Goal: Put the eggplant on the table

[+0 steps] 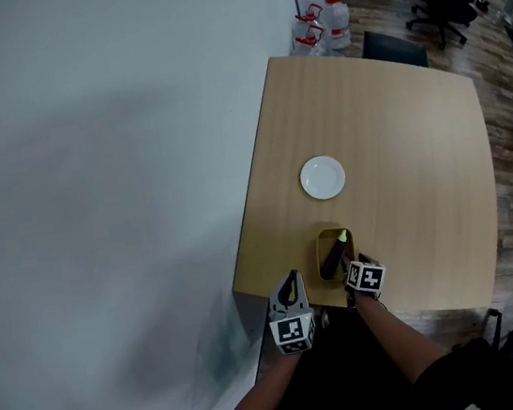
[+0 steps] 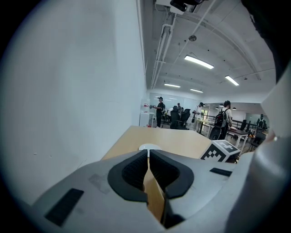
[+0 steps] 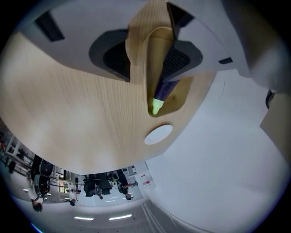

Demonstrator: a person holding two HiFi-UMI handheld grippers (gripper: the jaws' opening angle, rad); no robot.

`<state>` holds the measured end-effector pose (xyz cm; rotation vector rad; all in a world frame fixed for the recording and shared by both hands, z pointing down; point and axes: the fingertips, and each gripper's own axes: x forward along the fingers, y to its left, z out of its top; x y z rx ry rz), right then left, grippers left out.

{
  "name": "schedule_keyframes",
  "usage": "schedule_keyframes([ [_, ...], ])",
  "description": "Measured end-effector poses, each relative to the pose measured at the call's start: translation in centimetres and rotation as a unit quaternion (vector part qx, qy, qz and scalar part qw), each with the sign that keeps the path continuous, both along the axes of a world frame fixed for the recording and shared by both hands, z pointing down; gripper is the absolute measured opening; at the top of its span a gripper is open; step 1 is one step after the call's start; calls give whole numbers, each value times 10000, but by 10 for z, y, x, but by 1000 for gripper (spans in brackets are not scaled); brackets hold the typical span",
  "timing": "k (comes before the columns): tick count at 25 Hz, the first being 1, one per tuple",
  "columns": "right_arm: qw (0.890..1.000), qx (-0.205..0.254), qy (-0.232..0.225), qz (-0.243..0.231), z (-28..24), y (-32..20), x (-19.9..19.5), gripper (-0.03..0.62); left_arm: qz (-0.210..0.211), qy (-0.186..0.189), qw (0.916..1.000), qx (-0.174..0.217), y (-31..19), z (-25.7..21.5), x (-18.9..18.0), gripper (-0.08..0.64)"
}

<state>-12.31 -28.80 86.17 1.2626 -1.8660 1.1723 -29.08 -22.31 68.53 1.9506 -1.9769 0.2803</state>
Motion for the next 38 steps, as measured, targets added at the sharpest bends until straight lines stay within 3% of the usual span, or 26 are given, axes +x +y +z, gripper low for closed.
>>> schedule_keyframes([
  [10, 9974, 420, -560, -147, -63, 5, 17, 281, 116, 99, 9990, 409, 8, -34, 20, 23],
  [15, 9915, 954, -796, -393, -108, 13, 20, 276, 334, 57, 9974, 640, 21, -56, 32, 23],
  [19, 9848, 1455, -791, -520, -148, 22, 31, 238, 397, 231, 9958, 795, 26, -66, 45, 23],
  [24, 9788, 1871, -653, -522, -190, 40, 71, 202, 756, 532, 9922, 834, 29, -78, 89, 23],
  [31, 9648, 2462, -890, -266, -247, 70, 122, 69, 1149, 710, 9862, 954, 42, -102, 146, 23],
  [38, 9434, 3212, -824, 56, -294, 100, 223, 61, 1468, 582, 9806, 1159, 57, -124, 237, 23],
])
